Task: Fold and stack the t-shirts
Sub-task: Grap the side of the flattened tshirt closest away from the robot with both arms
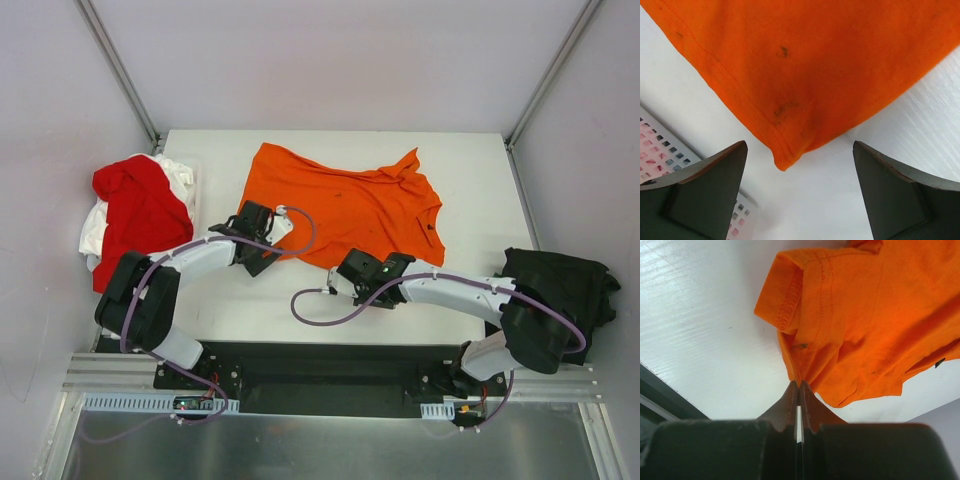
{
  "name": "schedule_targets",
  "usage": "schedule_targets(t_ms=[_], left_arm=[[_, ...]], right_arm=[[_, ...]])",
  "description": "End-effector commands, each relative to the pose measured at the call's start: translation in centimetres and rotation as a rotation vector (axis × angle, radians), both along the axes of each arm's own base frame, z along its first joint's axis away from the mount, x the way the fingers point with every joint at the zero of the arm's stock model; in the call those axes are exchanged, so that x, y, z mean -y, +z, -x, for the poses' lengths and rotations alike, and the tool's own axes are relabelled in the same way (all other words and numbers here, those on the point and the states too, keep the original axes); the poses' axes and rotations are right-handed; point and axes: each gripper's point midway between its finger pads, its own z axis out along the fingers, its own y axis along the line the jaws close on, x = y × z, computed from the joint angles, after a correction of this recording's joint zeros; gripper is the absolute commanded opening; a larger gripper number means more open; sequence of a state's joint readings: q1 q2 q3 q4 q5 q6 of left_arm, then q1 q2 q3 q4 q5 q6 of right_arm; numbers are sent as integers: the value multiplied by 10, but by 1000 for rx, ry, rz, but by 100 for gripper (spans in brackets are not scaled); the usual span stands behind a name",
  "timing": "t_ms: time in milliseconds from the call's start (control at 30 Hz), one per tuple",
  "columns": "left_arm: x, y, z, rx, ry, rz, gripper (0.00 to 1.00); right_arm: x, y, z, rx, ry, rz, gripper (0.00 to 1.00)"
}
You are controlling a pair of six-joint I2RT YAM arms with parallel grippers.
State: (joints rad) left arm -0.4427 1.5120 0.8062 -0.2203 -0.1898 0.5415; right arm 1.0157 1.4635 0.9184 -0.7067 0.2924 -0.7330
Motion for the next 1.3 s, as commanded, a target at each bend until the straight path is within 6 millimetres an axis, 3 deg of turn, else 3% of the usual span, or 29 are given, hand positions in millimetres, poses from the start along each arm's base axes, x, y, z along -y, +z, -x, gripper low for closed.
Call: schedule_targets(t_ms=[0, 300, 733, 1100, 1267], left_arm=[[-2, 2, -14, -2, 9, 19, 86], [-11, -13, -16, -59, 34, 49, 77], [7, -32, 17, -271, 30, 171, 77], [-7, -35, 31, -367, 84, 170, 76], [-15, -37, 43, -404, 112, 141, 67]], right_arm=[[5, 5, -1, 21, -15, -8, 1], [11, 14, -4, 46, -16, -8, 1], [10, 22, -5, 53, -19, -19, 1], [12, 25, -4, 56, -25, -32, 1], [11, 28, -5, 63, -21, -33, 1]])
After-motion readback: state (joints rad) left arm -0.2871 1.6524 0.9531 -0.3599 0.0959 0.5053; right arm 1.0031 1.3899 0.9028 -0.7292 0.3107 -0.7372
